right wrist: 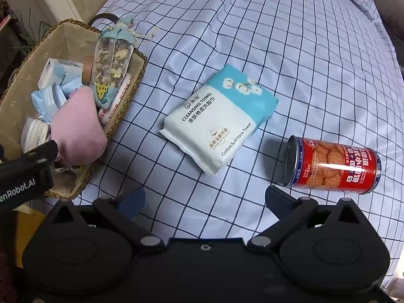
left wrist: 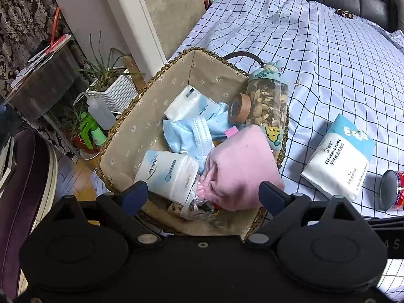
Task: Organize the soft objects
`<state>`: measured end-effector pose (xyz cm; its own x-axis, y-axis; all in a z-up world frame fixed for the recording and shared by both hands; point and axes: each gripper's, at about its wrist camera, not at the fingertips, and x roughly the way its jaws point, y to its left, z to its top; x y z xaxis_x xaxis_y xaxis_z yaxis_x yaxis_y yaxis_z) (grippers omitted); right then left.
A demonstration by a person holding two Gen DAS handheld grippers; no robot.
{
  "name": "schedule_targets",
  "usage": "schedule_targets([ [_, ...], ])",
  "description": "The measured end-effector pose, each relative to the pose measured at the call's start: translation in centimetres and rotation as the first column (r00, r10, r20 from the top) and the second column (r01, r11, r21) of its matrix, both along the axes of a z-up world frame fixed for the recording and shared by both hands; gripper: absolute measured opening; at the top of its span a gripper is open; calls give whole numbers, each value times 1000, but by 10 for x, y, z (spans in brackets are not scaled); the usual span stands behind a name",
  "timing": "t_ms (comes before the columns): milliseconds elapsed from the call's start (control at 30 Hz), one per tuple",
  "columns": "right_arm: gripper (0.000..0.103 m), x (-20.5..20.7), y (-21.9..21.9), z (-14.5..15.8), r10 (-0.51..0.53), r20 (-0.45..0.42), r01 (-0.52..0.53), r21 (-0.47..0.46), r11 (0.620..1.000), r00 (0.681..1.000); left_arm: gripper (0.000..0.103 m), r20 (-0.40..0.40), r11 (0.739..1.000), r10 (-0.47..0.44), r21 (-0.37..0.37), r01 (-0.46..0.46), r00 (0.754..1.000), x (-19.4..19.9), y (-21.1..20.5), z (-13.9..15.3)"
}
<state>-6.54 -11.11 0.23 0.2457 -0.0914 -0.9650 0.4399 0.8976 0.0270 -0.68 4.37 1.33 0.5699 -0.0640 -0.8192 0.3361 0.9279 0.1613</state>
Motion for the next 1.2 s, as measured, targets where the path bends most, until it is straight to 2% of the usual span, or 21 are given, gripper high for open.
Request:
schedule_targets([
  [1200,102,4,0,-3,-6,0,6,18,1000,1000,92,-21,1000,17,-2,-17,1000,4,1,-5],
])
